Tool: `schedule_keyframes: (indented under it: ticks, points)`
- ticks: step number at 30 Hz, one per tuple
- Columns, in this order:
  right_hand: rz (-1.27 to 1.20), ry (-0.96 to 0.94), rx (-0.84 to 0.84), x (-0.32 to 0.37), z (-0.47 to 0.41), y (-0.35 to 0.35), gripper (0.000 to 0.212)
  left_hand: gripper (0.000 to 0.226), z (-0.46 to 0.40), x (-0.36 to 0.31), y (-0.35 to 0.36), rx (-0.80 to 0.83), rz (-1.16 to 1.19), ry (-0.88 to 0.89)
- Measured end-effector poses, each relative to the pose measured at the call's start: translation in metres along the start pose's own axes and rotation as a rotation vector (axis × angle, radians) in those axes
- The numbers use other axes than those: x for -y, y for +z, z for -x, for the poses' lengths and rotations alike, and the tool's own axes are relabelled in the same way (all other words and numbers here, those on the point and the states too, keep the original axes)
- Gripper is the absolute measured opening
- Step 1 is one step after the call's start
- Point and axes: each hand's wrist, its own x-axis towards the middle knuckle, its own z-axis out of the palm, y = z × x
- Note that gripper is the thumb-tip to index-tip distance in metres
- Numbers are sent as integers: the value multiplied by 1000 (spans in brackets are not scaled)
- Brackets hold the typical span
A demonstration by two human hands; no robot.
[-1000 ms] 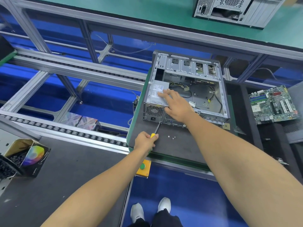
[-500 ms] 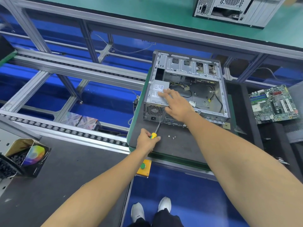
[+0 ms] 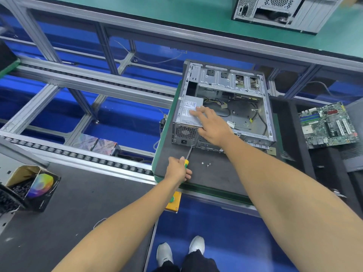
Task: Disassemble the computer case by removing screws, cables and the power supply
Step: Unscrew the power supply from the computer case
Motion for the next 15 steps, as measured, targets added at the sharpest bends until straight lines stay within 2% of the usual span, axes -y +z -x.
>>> schedule_keyframes:
  ticks: [5, 10, 15]
  points:
    - [3, -1, -2, 1, 0, 0, 67, 47, 5, -1, -3, -20, -5, 93]
    - [6, -3, -4, 0, 0, 0, 67, 36, 1, 3, -6, -81, 19, 67]
    - [9, 0, -11, 0, -1, 2, 68, 32, 2, 4, -6, -48, -53, 84]
